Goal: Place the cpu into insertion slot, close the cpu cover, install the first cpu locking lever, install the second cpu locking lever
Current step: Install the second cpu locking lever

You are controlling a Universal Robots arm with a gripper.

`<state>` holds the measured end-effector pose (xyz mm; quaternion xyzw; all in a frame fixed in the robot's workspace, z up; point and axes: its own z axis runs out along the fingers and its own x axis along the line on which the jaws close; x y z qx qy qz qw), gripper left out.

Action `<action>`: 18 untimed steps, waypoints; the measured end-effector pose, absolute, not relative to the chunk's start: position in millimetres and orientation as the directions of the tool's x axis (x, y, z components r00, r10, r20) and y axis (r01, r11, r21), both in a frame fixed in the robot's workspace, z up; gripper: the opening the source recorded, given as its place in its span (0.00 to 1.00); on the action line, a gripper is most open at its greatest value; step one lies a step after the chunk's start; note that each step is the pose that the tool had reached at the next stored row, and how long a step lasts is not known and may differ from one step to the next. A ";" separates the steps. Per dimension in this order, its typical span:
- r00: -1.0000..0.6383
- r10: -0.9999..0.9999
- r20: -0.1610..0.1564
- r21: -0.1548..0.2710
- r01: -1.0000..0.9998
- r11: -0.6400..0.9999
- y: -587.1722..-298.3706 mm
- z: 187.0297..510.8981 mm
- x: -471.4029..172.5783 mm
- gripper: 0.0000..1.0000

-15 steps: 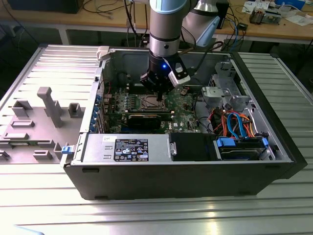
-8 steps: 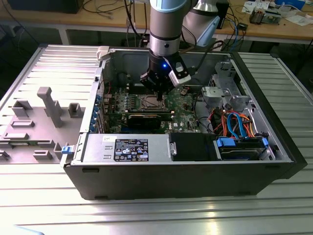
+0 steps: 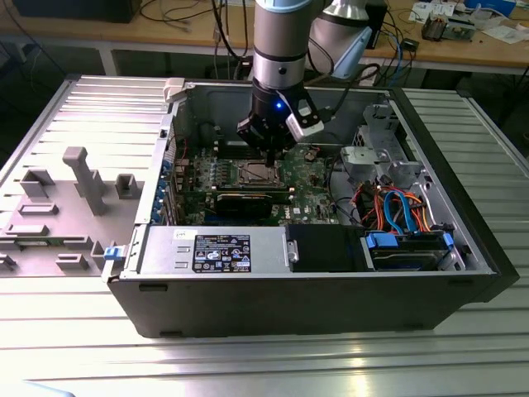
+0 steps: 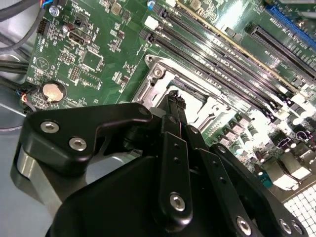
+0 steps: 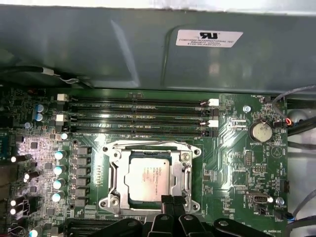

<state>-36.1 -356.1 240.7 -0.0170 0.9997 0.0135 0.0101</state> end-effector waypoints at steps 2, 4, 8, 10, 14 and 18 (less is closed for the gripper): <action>-0.999 -0.033 -0.021 0.027 -0.034 0.999 -363.3 240.6 -36.2 0.11; -0.999 -0.033 -0.021 0.029 -0.034 0.999 -370.5 240.5 -36.2 0.11; -0.999 -0.033 -0.013 0.057 -0.033 0.998 -380.2 240.4 -37.0 0.11; -0.999 -0.033 -0.012 0.057 -0.033 0.998 -385.9 239.4 -41.2 0.11; -0.999 -0.033 -0.012 0.057 -0.033 0.998 -393.3 238.0 -52.6 0.11; -0.999 -0.033 -0.012 0.057 -0.033 0.998 -393.3 237.9 -54.3 0.11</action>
